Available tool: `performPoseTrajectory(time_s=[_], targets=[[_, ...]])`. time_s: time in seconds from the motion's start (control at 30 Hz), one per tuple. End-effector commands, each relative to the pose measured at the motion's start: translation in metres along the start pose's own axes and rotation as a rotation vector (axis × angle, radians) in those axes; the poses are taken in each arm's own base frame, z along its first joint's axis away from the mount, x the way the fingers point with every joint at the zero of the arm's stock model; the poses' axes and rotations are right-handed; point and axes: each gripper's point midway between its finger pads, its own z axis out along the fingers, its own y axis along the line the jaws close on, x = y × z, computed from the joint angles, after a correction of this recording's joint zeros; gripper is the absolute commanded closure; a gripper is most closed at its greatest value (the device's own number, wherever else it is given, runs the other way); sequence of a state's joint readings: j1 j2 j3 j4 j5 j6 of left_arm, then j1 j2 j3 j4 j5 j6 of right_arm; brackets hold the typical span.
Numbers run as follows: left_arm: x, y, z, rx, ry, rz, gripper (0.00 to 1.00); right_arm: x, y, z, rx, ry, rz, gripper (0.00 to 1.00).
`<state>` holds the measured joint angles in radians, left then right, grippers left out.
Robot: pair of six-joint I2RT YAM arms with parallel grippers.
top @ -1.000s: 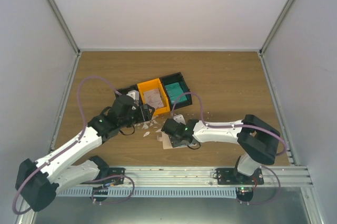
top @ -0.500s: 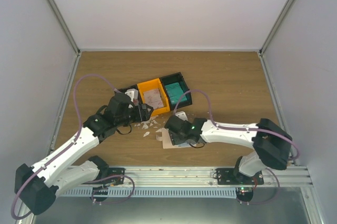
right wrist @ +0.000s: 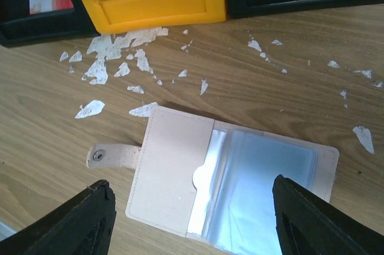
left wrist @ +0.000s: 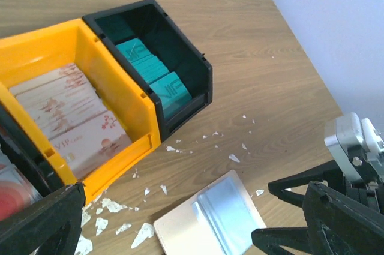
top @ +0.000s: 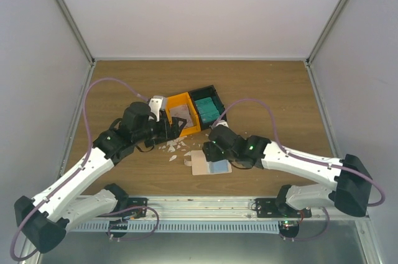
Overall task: Put the credit cards into the card holder
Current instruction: Open the card holder at the center of the board, then adjust the storage box at the center of the board.
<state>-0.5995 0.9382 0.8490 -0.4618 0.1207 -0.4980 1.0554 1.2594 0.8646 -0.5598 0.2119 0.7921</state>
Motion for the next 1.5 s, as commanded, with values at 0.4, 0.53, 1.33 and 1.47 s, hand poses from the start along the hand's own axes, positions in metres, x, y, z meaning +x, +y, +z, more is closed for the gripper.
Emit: performPoseTrajectory(time_s=[0.4, 0.53, 1.33, 1.47], targets=[[-0.003, 0.019, 0.057, -0.137, 0.172, 0.174, 0.45, -0.027, -0.033, -0.011, -0.091, -0.109, 0.081, 0.31], [-0.002, 0.031, 0.087, -0.196, 0.236, 0.222, 0.53, -0.032, -0.056, -0.01, -0.079, -0.133, 0.13, 0.31], [0.022, 0.119, 0.204, -0.266, 0.628, 0.52, 0.7, -0.049, -0.14, 0.059, -0.014, -0.018, 0.154, 0.34], [0.032, 0.12, 0.206, -0.239, 0.663, 0.538, 0.69, -0.052, -0.151, 0.079, 0.028, 0.038, 0.116, 0.39]])
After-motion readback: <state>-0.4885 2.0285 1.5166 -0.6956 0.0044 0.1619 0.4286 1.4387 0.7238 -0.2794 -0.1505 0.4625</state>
